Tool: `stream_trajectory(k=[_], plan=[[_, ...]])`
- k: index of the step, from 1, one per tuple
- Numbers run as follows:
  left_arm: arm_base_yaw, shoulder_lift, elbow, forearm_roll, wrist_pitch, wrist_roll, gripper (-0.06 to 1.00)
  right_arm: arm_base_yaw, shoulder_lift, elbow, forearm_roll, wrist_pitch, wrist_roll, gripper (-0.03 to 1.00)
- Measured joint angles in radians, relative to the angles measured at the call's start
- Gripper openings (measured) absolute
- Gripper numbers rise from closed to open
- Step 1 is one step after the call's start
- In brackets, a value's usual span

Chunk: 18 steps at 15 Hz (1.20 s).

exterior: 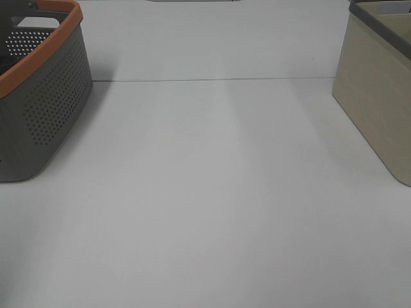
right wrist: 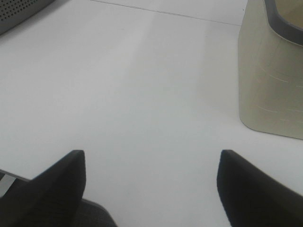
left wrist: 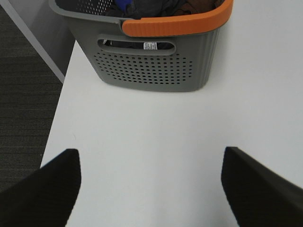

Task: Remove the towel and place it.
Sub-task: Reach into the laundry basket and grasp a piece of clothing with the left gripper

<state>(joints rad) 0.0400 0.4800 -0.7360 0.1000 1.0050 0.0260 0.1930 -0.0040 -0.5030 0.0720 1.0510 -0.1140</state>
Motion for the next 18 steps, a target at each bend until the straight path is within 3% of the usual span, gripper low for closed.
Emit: stream_trajectory(k=[11,13,18], plan=[[0.0,0.528,-0.349,0.03,-0.026,0.121,0.74,0.0,0.0,0.0,0.0,0.0,0.0,0.76],[0.0,0.741,-0.523,0.083,0.008,0.18,0.73,0.0,0.0,0.0,0.001,0.0,0.0,0.76],[0.0,1.044,-0.851,0.095,0.151,0.301,0.7,0.0,0.0,0.0,0.001,0.0,0.0,0.76]])
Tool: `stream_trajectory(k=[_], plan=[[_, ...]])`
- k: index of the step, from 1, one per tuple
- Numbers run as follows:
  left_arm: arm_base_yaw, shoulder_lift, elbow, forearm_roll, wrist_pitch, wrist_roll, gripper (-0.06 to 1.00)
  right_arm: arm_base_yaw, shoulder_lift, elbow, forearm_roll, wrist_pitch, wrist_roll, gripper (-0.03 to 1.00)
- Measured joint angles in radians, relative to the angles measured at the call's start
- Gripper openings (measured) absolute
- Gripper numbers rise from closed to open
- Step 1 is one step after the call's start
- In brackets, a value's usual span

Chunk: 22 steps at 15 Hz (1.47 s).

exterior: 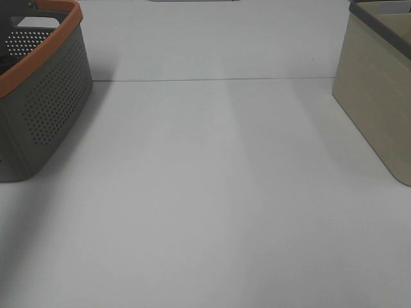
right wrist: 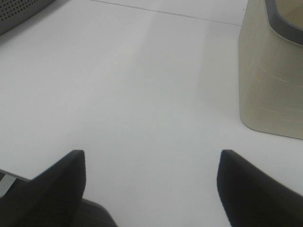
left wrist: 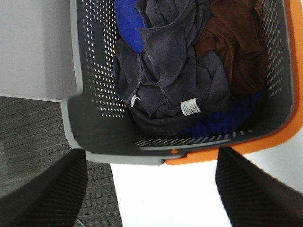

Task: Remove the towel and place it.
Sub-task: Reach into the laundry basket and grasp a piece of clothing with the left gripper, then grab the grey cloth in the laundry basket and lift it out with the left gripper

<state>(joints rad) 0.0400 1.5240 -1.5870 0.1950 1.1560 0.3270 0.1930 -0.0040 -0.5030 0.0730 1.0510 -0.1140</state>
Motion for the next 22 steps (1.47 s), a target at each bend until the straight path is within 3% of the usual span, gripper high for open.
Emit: stream_trajectory(k=[6,8,9,10,18,22], plan=[[0.0,0.336,-0.366,0.004,0.053,0.233,0.68,0.0,0.0,0.0,-0.002,0.0,0.006,0.76],[0.0,0.387,-0.389,-0.019,0.047,0.316,0.68,0.0,0.0,0.0,-0.017,0.0,0.027,0.76],[0.0,0.452,-0.39,-0.048,-0.003,0.466,0.68,0.0,0.0,0.0,-0.028,0.0,0.038,0.76],[0.0,0.481,-0.39,-0.065,-0.037,0.51,0.68,0.0,0.0,0.0,-0.035,0.0,0.053,0.76],[0.089,0.663,-0.391,-0.15,-0.158,0.564,0.68,0.0,0.0,0.0,-0.051,0.0,0.08,0.76],[0.105,0.7,-0.391,-0.252,-0.221,0.6,0.66,0.0,0.0,0.0,-0.052,0.0,0.083,0.76]])
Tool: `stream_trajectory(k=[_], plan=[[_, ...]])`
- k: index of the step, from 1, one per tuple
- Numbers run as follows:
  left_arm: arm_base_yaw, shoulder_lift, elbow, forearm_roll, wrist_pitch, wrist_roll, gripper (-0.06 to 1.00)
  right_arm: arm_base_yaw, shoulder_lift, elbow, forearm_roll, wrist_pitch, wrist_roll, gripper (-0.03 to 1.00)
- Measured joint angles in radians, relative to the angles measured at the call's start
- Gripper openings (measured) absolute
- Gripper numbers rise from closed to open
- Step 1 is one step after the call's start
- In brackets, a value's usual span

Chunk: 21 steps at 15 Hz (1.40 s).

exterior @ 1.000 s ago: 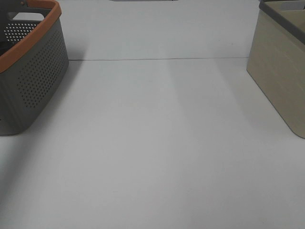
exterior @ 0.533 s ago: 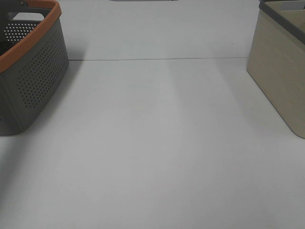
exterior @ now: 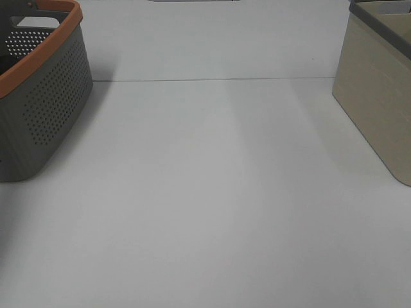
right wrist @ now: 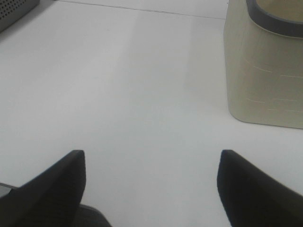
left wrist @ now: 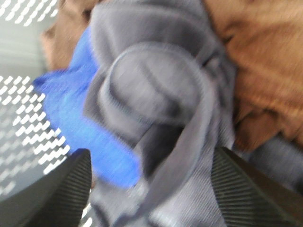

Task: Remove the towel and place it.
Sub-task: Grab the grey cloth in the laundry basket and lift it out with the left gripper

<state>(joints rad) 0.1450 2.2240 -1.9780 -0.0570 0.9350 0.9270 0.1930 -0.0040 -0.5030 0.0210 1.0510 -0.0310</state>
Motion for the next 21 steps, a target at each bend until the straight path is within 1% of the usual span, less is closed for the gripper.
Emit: stream_trajectory(k=[2,3,5,6,7,10,13,14,15,17,19,20,21], plan=[[0.0,0.018,0.0,-0.057,-0.001,0.017,0.61,0.0,0.0,0.0,0.0,0.0,0.002,0.76],[0.0,0.018,0.0,-0.058,0.004,0.02,0.6,0.0,0.0,0.0,0.0,0.0,0.003,0.76],[0.0,0.018,0.0,-0.021,0.039,0.012,0.59,0.0,0.0,0.0,0.0,0.0,0.003,0.76],[0.0,0.018,0.0,0.009,0.059,-0.01,0.59,0.0,0.0,0.0,0.0,0.0,0.003,0.76],[0.0,0.018,0.0,0.057,0.059,-0.061,0.59,0.0,0.0,0.0,0.0,0.0,0.003,0.76],[0.0,0.018,0.0,0.08,0.024,-0.165,0.59,0.0,0.0,0.0,0.0,0.0,0.003,0.76],[0.0,0.018,0.0,0.082,0.006,-0.197,0.58,0.0,0.0,0.0,0.0,0.0,0.003,0.76],[0.0,0.018,0.0,0.082,0.006,-0.208,0.55,0.0,0.0,0.0,0.0,0.0,0.003,0.76],[0.0,0.018,0.0,0.082,0.006,-0.224,0.48,0.0,0.0,0.0,0.0,0.0,0.003,0.76],[0.0,0.018,0.0,0.082,0.01,-0.255,0.3,0.0,0.0,0.0,0.0,0.0,0.004,0.76],[0.0,0.018,0.0,0.082,0.01,-0.292,0.09,0.0,0.0,0.0,0.0,0.0,0.004,0.76],[0.0,0.018,0.0,0.089,0.011,-0.306,0.02,0.0,0.0,0.0,0.0,0.0,0.004,0.76],[0.0,0.018,0.0,0.102,0.013,-0.318,0.0,0.0,0.0,0.0,0.0,0.0,0.004,0.76]])
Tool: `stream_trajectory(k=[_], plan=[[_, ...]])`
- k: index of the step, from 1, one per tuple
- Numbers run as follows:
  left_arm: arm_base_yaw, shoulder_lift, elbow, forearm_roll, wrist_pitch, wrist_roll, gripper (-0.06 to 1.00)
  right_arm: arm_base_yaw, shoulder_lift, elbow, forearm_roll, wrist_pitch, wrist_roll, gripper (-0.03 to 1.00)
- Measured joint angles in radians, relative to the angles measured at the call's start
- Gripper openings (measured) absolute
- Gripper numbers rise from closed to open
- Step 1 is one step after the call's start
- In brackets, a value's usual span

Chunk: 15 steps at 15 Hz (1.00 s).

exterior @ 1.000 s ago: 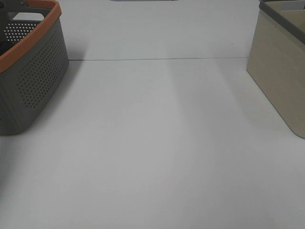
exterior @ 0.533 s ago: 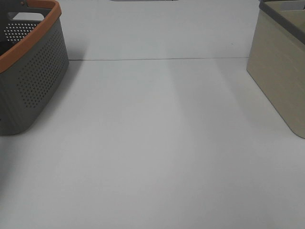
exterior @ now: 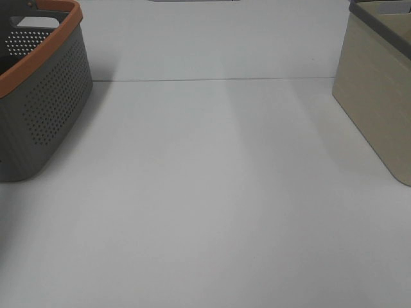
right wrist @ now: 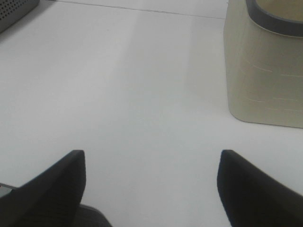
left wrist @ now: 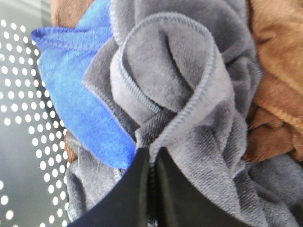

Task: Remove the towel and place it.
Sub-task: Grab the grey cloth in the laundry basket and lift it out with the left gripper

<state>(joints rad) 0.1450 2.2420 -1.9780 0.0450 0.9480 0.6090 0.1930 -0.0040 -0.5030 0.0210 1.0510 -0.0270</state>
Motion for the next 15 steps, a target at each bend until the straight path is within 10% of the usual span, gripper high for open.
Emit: stream_trajectory(k=[15], plan=[[-0.001,-0.285,0.0,-0.034,-0.211,-0.268,0.0,0.0,0.0,0.0,0.0,0.0,0.0,0.76]])
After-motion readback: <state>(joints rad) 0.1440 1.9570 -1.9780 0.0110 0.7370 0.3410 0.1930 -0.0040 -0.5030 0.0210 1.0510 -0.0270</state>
